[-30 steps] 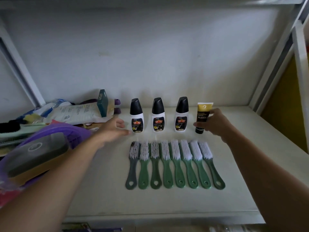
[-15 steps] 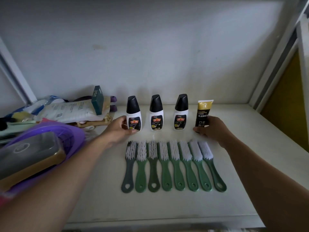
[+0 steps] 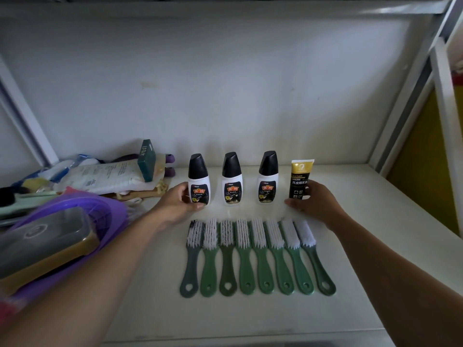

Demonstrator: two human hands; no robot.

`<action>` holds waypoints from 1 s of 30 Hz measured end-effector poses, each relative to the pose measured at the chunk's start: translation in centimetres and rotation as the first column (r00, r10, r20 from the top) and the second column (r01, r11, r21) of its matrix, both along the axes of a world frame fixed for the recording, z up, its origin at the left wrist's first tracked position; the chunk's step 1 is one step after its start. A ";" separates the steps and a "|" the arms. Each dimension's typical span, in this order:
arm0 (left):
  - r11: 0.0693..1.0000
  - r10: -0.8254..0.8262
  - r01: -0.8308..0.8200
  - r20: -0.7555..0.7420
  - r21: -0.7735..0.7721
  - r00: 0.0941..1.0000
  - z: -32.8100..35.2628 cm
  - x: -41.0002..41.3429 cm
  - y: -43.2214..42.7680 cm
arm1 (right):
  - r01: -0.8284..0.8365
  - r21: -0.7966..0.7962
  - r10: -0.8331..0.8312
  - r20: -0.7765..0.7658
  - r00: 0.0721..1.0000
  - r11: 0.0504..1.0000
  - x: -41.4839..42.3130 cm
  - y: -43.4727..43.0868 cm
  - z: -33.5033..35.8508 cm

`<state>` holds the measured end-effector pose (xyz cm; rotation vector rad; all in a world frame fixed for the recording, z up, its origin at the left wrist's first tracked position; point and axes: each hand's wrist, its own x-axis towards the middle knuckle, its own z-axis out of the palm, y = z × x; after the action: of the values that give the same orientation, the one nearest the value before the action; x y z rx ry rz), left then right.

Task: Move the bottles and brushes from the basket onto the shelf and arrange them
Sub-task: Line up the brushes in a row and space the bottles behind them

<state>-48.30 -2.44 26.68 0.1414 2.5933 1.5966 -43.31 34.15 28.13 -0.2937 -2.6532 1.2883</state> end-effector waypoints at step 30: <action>0.754 -0.217 -0.273 -0.620 -0.597 0.754 9.9 0.7 8.4 | -0.020 0.627 0.186 -0.201 0.962 0.779 -1.9 -6.6 8.5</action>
<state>-47.63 5.93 36.62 0.7281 3.5325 0.5317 -45.16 27.58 36.65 0.1141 -2.7034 0.3614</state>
